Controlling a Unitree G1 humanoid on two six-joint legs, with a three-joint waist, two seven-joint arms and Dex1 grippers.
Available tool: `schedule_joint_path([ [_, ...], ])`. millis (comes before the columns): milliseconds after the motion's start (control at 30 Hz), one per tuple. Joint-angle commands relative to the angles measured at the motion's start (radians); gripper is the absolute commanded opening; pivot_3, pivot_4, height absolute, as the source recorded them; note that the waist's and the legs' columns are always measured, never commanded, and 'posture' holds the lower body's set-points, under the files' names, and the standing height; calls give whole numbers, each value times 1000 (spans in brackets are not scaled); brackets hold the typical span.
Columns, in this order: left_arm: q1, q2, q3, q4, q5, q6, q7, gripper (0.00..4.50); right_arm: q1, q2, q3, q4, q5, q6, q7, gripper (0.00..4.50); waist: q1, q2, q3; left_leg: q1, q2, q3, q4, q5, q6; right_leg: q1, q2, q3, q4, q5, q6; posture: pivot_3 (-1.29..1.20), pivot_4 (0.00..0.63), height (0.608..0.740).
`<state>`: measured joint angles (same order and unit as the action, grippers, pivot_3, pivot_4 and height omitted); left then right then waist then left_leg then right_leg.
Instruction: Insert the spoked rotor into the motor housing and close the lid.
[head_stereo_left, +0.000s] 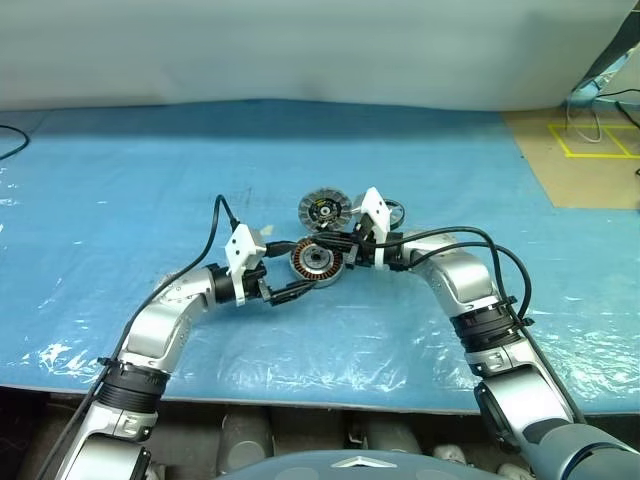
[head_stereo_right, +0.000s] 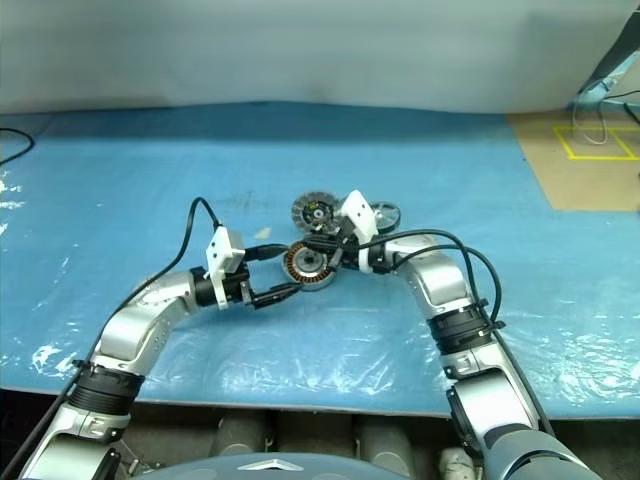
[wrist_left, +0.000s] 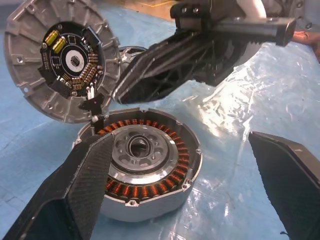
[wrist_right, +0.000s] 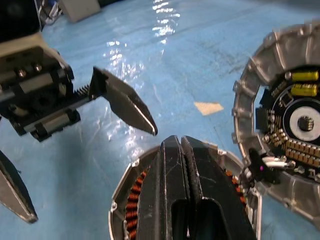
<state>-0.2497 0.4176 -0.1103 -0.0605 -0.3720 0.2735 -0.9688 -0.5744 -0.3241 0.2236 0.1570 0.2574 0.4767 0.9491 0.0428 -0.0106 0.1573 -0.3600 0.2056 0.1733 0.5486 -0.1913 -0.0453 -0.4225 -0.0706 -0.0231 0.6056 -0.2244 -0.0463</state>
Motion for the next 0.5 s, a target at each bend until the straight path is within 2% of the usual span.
schedule_joint_path([
  [33, -15, 1, 12, 2, -7, -20, -6, 4500, -21, -5, 16, 42, -40, -76, 4, 37, 1, 0, 0, 0, 0, 0, 1, 0, 0, 0, 0, 0, 0, 0, 0, 0, 150, 740],
  [267, -76, -17, 8, 131, 11, -72, -29, 4500, -19, -6, 33, 88, -100, -124, -7, 37, 0, 0, 0, 0, 0, 0, 4, 0, 0, 1, 0, 0, 2, 1, 0, 0, 150, 740],
  [433, -59, -25, -2, 87, 12, -60, -13, 4500, 2, -33, 102, 118, -216, -227, -36, 37, 0, 0, 0, 0, 0, 0, 4, 1, 2, 1, 0, 0, 2, 1, 0, 0, 150, 740],
  [500, -52, -26, -3, 70, 12, -53, -8, 4500, 0, -18, 86, 112, -194, -221, -39, 37, 0, 0, 0, 0, 0, 0, 4, 0, 1, 1, 0, 0, 2, 1, 0, 0, 150, 740],
])
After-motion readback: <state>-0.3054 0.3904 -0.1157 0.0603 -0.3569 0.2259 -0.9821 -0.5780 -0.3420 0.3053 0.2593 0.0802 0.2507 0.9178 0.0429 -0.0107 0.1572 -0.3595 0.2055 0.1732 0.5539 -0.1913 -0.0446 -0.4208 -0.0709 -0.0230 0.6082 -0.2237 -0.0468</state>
